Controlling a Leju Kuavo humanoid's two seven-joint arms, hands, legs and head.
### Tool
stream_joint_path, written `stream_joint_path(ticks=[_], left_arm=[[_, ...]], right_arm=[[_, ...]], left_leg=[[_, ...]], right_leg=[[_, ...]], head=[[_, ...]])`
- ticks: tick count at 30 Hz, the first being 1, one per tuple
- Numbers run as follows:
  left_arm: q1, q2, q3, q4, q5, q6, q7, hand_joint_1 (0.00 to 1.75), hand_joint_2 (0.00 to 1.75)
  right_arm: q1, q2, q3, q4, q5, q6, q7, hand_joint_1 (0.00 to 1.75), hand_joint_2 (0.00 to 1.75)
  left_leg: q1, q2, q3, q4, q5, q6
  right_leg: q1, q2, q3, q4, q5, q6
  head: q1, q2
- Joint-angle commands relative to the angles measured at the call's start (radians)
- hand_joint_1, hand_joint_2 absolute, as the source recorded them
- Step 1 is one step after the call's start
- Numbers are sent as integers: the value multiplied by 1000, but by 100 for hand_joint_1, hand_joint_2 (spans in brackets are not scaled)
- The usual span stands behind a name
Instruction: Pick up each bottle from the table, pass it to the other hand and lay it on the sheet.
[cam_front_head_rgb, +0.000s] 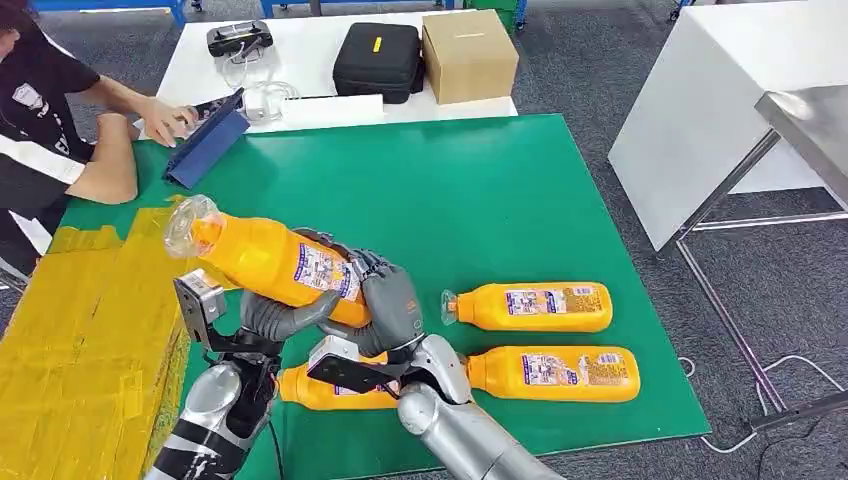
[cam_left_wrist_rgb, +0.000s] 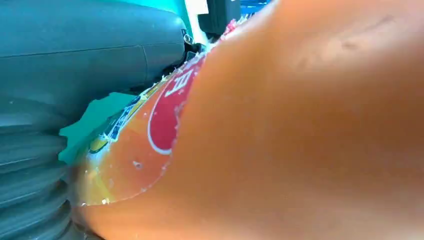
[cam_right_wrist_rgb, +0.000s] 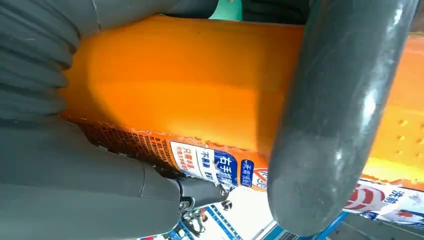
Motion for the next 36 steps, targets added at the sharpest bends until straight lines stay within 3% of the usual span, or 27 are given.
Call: stream_joint_path(ticks=[1,15,16,17,18,20,23,25,26,28,29,32,36], left_arm=[[-75,-4,50,57,7,20,11,175,175],[-75,-4,50,57,7,20,11,175,175],[-75,-4,50,57,7,20,11,175,175],[-207,158,115,324,-495,523,514,175,175],[-258,173,233,427,-872,779,525,175,175],[-288,160,359,487,-1468,779,394,175,175],[-285,140,360,486,-1492,779,408,175,175],[-285,140,360,486,-1492,779,408,175,175],[-278,119,356,478,-1517,779,429,175,175],[-278,119,356,478,-1517,779,429,175,175],[-278,119,356,478,-1517,779,429,175,175],[-278,119,356,478,-1517,779,429,175,175],[-279,113,361,487,-1529,779,430,175,175]], right_arm=[[1,-36,62,38,11,4,-12,175,175],[1,-36,62,38,11,4,-12,175,175],[1,-36,62,38,11,4,-12,0,175],[85,-92,-34,-282,-223,64,-56,0,175],[114,-137,-45,-443,-188,129,48,0,175],[140,-150,-73,-541,-157,187,103,0,175],[143,-144,-69,-521,-154,187,98,0,175],[143,-144,-69,-521,-154,187,98,0,175],[142,-136,-67,-495,-147,174,86,0,175],[142,-136,-67,-495,-147,174,86,0,175],[142,-136,-67,-495,-147,174,86,0,175],[142,-136,-67,-495,-147,174,86,0,175],[136,-127,-69,-475,-147,169,77,0,175]], left_leg=[[2,-4,4,0,-2,-1],[3,-4,6,1,-3,-2],[3,-5,7,1,-4,-2],[3,-5,8,2,-4,-2],[2,-4,5,0,-2,-2],[3,-6,6,0,-1,-3],[5,-8,3,1,2,-2],[4,13,3,0,-2,-9],[5,11,-2,1,1,-8],[5,-12,0,2,4,-3],[5,-15,2,0,4,-3],[7,-5,-1,1,2,-5],[5,-7,1,1,2,-5]], right_leg=[[2,-3,5,-1,-2,-2],[3,-3,8,-1,-3,-3],[3,-3,9,0,-4,-3],[3,-3,10,0,-4,-3],[2,-2,6,-1,-2,-2],[3,-4,7,1,-2,-4],[5,-6,7,2,-2,-5],[5,14,-2,2,5,-10],[5,11,-8,1,7,-8],[4,-10,-8,2,-2,-5],[3,-14,-4,1,-5,-5],[5,-5,1,1,1,-6],[5,-6,2,2,-1,-6]], head=[[0,0],[0,0],[0,0],[0,0],[0,0],[-1,0],[6,0],[-9,0],[-12,0],[-8,0],[-5,0],[-5,0],[-5,0]])
